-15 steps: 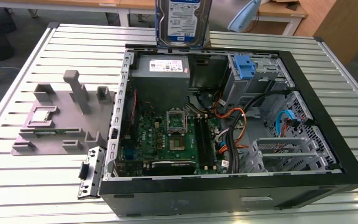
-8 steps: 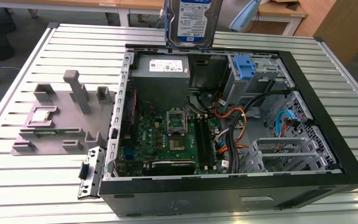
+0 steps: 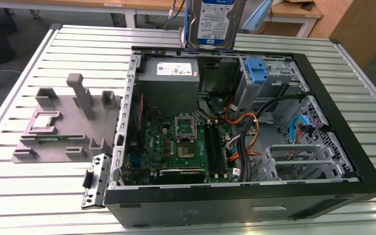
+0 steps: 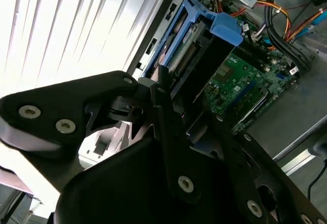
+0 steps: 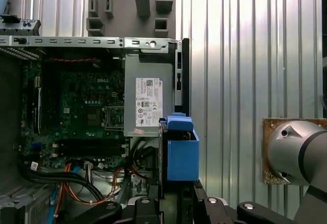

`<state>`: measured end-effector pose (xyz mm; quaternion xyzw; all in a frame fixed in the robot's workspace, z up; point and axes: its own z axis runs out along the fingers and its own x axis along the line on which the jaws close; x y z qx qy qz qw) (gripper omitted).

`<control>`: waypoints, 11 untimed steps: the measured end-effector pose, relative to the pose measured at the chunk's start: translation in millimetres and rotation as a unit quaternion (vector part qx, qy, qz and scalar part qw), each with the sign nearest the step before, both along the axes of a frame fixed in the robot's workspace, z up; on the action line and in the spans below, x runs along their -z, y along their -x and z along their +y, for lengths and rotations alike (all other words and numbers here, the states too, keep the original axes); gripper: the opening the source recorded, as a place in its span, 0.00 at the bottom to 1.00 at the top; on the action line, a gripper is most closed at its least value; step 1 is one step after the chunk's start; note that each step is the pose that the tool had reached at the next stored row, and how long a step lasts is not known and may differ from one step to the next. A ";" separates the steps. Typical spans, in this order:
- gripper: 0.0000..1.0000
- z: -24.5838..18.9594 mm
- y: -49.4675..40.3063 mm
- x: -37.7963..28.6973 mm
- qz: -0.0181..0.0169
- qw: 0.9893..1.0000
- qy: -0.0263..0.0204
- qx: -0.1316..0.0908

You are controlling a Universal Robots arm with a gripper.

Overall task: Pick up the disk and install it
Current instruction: 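Pick up the disk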

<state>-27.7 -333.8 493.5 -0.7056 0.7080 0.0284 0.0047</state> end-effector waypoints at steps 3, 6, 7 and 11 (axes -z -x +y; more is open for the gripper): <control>0.35 0.0 -7.2 0.0 0.000 1.000 0.000 0.000; 0.35 -0.1 -9.5 0.0 0.000 1.000 0.000 0.000; 0.35 -0.4 -9.6 0.0 0.000 1.000 0.000 0.000; 0.35 -6.3 -9.6 0.1 0.000 1.000 0.000 0.000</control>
